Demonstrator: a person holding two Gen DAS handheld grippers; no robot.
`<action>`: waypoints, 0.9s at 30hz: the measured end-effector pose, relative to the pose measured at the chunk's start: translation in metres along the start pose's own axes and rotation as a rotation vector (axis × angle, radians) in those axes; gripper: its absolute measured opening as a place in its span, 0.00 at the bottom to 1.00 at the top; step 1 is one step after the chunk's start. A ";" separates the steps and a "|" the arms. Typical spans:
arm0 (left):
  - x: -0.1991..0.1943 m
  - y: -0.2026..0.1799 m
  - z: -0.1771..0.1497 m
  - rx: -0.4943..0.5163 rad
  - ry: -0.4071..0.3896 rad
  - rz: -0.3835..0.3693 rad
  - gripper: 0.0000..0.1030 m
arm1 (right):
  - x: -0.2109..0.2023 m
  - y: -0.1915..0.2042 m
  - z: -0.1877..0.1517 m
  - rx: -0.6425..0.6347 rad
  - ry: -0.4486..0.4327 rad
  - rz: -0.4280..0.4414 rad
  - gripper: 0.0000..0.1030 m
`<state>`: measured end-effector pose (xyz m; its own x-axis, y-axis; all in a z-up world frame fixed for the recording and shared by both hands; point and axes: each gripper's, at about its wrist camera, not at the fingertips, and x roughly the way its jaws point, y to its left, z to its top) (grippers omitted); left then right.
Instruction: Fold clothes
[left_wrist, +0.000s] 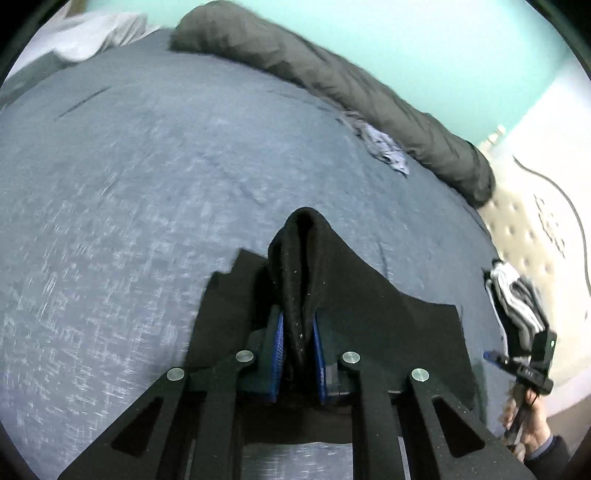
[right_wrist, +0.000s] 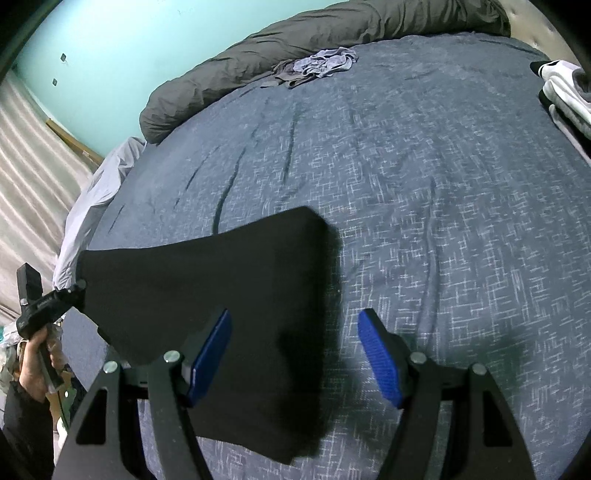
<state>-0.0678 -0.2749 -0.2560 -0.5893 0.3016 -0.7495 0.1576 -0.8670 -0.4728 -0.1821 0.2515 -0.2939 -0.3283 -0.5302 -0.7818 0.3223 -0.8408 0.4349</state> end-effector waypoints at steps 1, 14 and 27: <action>0.007 0.006 -0.002 0.001 0.026 0.013 0.15 | 0.003 0.000 0.000 0.007 0.012 0.009 0.70; 0.038 0.052 -0.014 -0.101 0.094 0.049 0.59 | 0.053 -0.001 -0.010 0.103 0.152 0.076 0.75; 0.071 0.072 -0.023 -0.116 0.157 -0.008 0.61 | 0.084 0.007 -0.007 0.090 0.227 0.081 0.76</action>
<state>-0.0804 -0.3068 -0.3542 -0.4614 0.3744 -0.8043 0.2489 -0.8155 -0.5224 -0.2016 0.2017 -0.3595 -0.0935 -0.5664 -0.8188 0.2555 -0.8085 0.5302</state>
